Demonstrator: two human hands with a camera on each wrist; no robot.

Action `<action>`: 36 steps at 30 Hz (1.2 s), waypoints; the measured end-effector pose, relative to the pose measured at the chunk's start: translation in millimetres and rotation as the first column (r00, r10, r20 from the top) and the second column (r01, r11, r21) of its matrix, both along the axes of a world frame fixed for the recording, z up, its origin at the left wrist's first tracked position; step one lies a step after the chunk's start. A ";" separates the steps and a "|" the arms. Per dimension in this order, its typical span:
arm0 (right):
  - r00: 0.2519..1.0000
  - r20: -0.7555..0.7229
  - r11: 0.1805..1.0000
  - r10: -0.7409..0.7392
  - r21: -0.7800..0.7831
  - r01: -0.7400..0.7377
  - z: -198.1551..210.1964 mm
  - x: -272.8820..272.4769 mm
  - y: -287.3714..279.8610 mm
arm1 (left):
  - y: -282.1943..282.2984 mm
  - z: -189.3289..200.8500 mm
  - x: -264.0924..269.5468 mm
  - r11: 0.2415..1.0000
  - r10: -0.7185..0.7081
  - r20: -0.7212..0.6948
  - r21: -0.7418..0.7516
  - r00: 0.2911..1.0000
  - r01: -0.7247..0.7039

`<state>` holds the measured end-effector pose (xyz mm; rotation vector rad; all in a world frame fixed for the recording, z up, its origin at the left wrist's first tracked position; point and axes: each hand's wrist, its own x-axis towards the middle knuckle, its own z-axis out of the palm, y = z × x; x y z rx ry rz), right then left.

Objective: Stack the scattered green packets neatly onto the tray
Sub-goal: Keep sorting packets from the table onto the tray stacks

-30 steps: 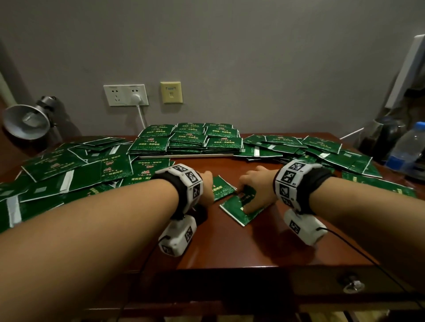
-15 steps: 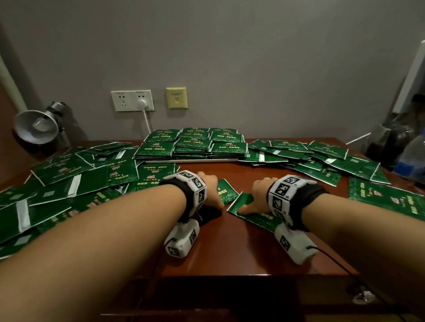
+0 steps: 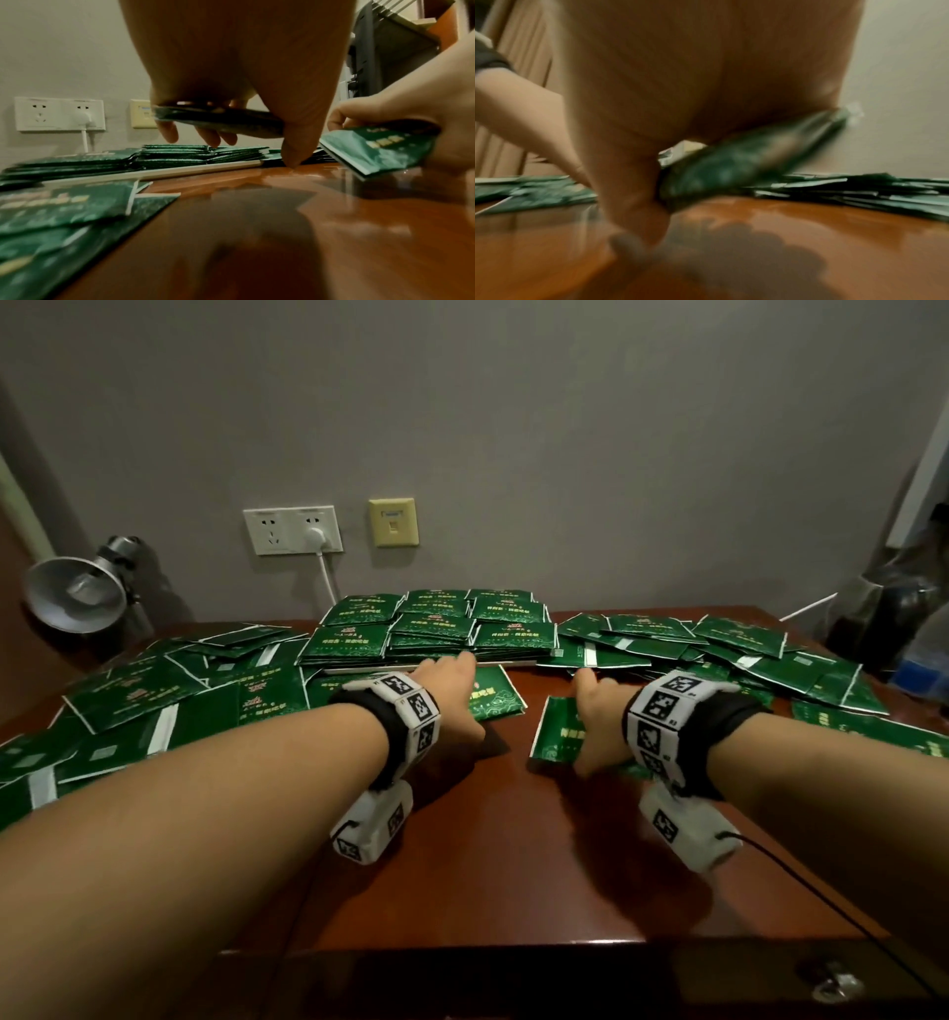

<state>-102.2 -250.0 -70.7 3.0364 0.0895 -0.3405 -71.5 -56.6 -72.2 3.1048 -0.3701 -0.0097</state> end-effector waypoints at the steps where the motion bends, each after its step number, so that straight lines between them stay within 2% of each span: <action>1: 0.999 0.045 0.999 -0.018 0.037 0.016 4.4 4.4 -2.4 | -2.1 4.0 5.2 1.000 -0.021 0.013 0.016 1.000 0.021; 3: 0.992 0.112 0.997 -0.057 0.063 0.050 16.9 20.6 -8.1 | -8.1 12.8 20.8 0.997 -0.062 0.020 0.056 0.998 0.061; 8: 0.964 0.257 0.996 -0.068 -0.045 0.082 56.6 83.7 -24.8 | -30.0 21.1 72.2 0.982 -0.155 0.047 0.112 0.987 0.149; 14: 0.982 0.187 1.000 -0.021 -0.003 0.022 84.6 197.0 -19.1 | -50.6 16.8 142.7 0.973 -0.223 0.064 0.083 0.973 0.217; 18: 0.972 0.220 0.997 0.079 0.002 -0.082 81.7 266.2 7.3 | -50.9 10.3 179.7 0.968 -0.249 0.049 0.059 0.967 0.246; 23: 0.967 0.133 0.975 0.219 0.011 -0.222 64.4 326.1 42.2 | -43.3 -3.5 199.9 0.967 -0.252 0.008 0.045 0.968 0.252; 29: 0.965 0.091 0.968 0.247 0.023 -0.250 44.9 355.9 60.8 | -28.5 -7.7 205.4 0.973 -0.229 0.074 0.041 0.971 0.226; 33: 0.965 0.143 0.968 0.222 0.083 -0.235 52.3 334.5 41.3 | -23.3 -4.9 198.3 0.981 -0.192 0.095 -0.001 0.977 0.193; 36: 0.970 0.148 0.974 0.191 0.097 -0.207 57.7 298.0 10.3 | -26.7 2.9 183.7 0.986 -0.169 0.093 0.002 0.981 0.169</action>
